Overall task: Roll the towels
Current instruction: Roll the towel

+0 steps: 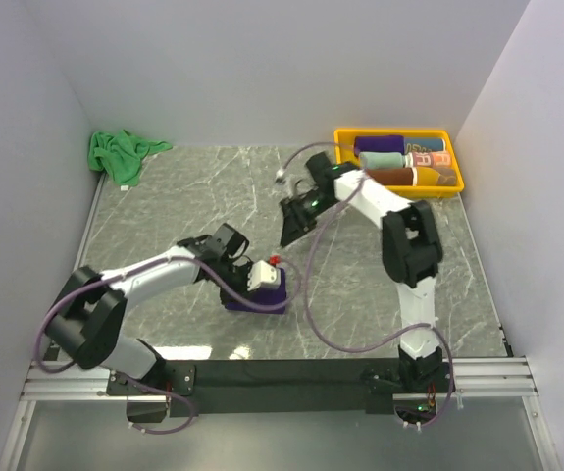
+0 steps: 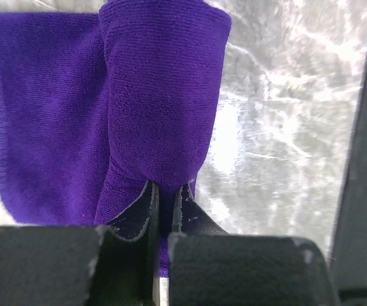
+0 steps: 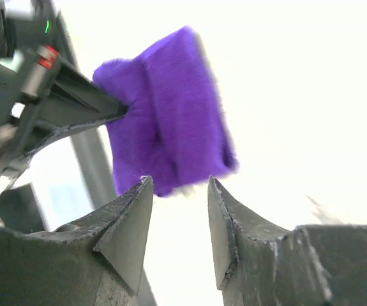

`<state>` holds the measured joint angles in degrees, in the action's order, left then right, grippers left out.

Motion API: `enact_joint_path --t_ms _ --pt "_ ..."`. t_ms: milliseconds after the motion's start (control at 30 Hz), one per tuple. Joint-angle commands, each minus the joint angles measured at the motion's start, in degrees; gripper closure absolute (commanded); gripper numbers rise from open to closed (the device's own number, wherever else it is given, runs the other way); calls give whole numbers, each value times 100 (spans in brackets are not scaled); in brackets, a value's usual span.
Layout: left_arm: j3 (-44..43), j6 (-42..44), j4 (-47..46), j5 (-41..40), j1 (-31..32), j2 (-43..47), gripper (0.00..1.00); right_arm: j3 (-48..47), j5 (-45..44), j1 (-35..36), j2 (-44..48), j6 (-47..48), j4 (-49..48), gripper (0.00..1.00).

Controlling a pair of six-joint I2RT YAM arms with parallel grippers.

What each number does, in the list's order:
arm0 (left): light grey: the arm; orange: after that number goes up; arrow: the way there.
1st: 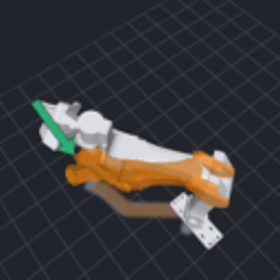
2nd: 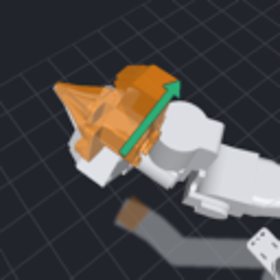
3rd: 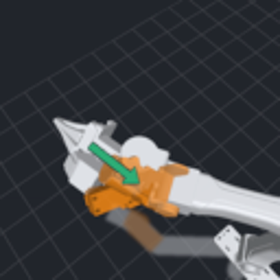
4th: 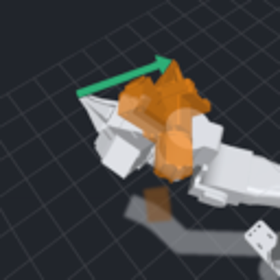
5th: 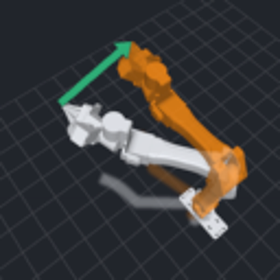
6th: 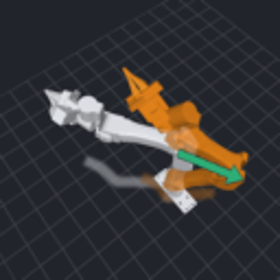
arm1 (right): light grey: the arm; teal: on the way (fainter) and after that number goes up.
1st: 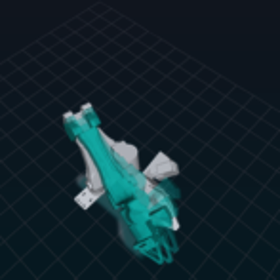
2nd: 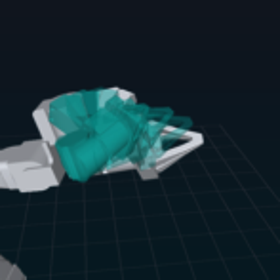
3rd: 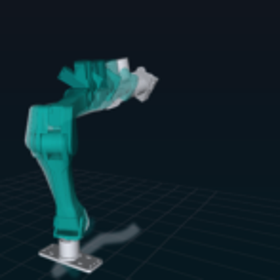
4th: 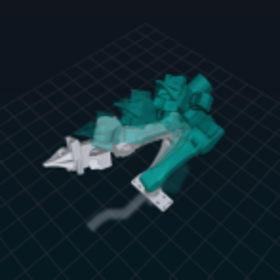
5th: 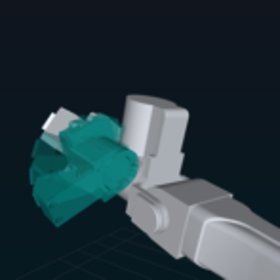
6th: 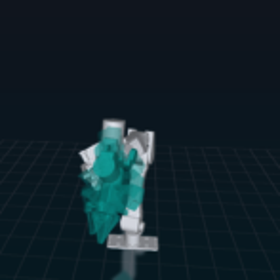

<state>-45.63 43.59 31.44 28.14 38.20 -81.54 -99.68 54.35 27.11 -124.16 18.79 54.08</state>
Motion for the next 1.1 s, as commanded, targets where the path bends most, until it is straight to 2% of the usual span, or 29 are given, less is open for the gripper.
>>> enact_joint_path --t_ms 0,100,233,433,567,633,700,867,1033,1067 --pt "-314 -457 1522 753 -233 -669 99 228 -415 -538 979 -357 -747 53" --pt "-1043 -492 2014 903 -654 -1547 99 1194 -864 -830 1823 -788 -1573 53" --pt "-2324 -448 2550 1158 -1208 -2864 99 2440 -1145 -1164 2684 -807 -1901 53" --pt "-3862 -325 3087 1080 -1674 -4306 99 3663 -1278 -1191 4099 -324 -1761 53" --pt "-4691 -448 3157 1036 -1763 -4897 99 4201 -1523 -824 4610 98 -1726 53" --pt "-5104 -466 3332 1053 -1754 -5212 99 4299 -2012 -455 4777 178 -1796 54" --pt "-5385 -457 3430 1036 -1754 -5389 99 4264 -2453 248 4822 327 -1936 53" --pt "-5352 -492 3386 834 -1701 -5452 99 3659 -3683 1409 4331 775 -2235 51" --pt "-5132 -633 3272 842 -1596 -5294 99 2641 -4265 2253 3261 1284 -2288 38" --pt "-5097 -685 3237 851 -1587 -5267 99 2533 -4309 2333 3136 1364 -2349 29"
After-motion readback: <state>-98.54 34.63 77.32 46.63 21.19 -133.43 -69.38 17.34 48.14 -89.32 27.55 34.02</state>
